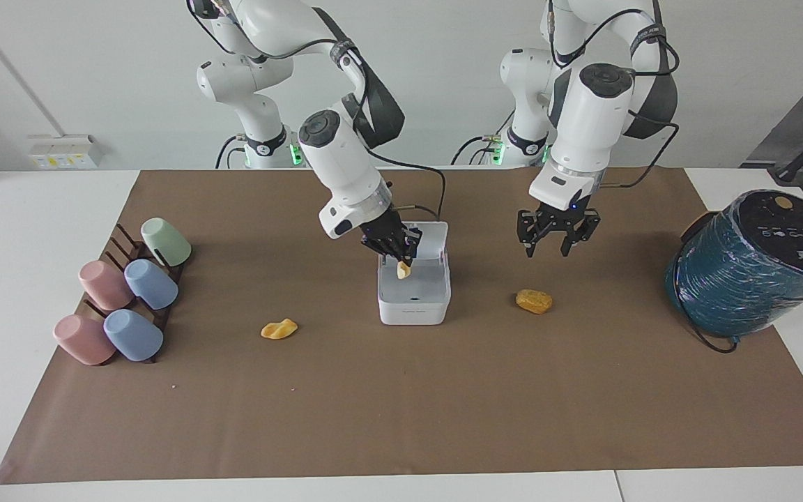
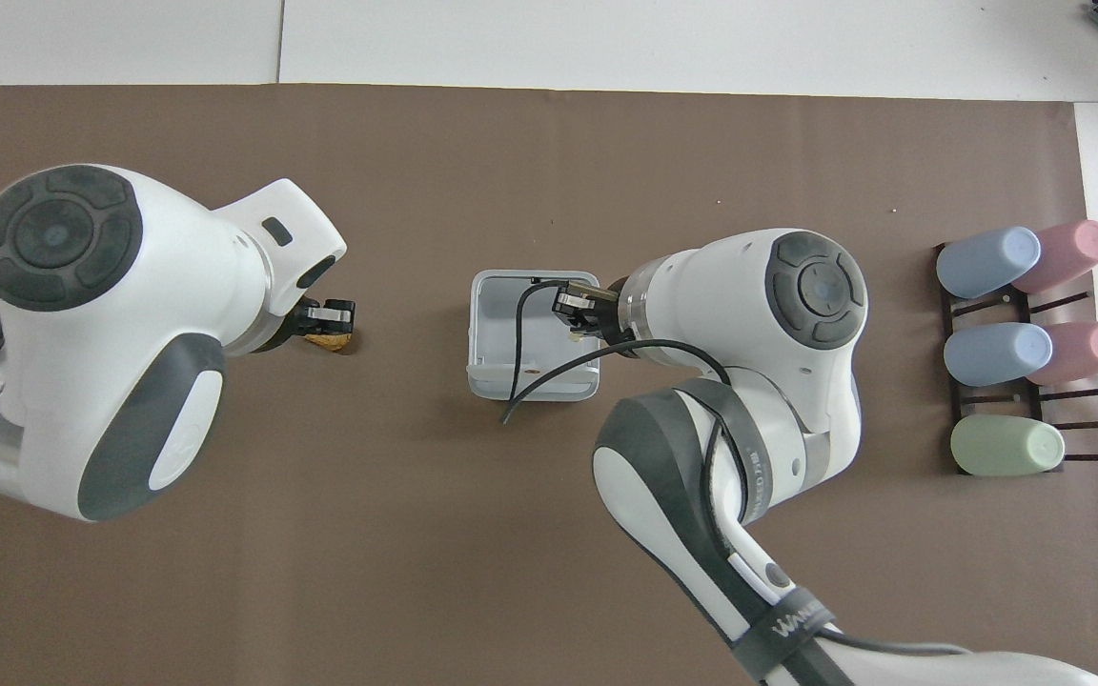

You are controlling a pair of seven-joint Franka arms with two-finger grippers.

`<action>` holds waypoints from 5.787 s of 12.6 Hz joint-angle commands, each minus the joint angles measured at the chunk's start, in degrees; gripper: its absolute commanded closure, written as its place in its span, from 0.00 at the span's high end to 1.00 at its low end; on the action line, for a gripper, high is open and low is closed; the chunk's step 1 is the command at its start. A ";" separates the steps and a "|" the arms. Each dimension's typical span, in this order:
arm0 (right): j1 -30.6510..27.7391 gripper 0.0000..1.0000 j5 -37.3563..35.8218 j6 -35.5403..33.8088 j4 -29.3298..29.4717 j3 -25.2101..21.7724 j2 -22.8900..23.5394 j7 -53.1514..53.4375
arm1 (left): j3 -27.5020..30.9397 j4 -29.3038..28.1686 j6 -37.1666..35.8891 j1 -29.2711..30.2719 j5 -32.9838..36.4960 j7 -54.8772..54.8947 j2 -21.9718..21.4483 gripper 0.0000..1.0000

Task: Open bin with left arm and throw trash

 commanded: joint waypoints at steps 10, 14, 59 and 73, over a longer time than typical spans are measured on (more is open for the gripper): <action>-6.89 1.00 -12.08 -1.49 1.13 -1.51 -5.31 -1.30 | -0.61 -11.33 24.54 2.60 1.03 -2.76 12.61 1.00; -13.15 1.00 -17.47 -1.49 -2.64 -1.68 -5.75 -7.81 | -0.61 -12.93 23.83 2.51 1.03 -3.02 12.17 0.56; -4.98 0.00 29.45 -5.00 7.29 1.04 5.06 17.15 | -0.43 10.00 -20.19 12.18 -2.05 13.76 -8.41 1.00; -8.83 1.00 -13.27 -5.79 8.07 0.34 -2.31 15.14 | -0.52 20.29 -34.78 12.00 -1.96 13.76 -5.41 1.00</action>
